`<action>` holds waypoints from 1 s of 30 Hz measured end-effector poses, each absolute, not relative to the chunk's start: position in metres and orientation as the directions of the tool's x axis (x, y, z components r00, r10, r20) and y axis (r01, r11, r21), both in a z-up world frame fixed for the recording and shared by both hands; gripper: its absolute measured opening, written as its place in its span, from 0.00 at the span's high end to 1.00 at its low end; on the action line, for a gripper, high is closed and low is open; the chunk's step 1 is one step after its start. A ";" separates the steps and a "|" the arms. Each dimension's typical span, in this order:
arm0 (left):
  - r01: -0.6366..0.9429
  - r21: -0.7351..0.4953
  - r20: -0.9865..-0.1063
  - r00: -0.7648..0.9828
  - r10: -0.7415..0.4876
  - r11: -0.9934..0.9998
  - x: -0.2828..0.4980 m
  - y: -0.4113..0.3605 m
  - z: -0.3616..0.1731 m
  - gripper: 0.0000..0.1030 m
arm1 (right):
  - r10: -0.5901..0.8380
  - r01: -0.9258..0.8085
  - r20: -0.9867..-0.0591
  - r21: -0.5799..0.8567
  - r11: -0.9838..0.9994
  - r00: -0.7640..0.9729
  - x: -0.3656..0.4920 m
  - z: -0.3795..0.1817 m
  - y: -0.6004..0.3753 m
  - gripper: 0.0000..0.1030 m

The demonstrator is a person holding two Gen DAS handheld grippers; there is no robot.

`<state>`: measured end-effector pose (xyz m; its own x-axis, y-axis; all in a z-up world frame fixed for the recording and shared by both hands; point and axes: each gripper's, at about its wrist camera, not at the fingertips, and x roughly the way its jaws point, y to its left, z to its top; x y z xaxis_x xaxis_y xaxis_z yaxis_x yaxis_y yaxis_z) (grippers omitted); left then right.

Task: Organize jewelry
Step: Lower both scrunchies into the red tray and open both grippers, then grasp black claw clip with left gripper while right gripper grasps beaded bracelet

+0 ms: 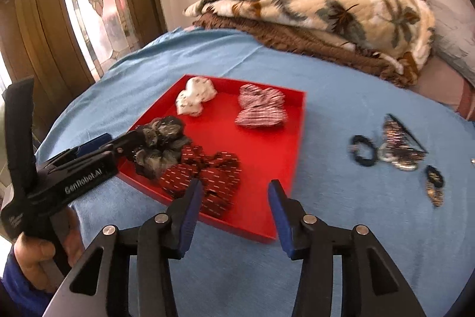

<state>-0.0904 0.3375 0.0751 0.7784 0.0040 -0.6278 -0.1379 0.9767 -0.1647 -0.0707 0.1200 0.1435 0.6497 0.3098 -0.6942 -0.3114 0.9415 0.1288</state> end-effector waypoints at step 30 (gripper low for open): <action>0.195 -0.162 -0.770 0.588 -0.248 0.967 0.010 0.092 0.099 0.35 | 0.095 0.120 -0.741 0.231 0.965 0.665 -0.017 0.066 -0.173 0.38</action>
<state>0.0098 0.0924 0.0995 0.5885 -0.2475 -0.7697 0.1945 0.9674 -0.1624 -0.0174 -0.1726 0.0663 0.6646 0.0948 -0.7411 0.1204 0.9654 0.2314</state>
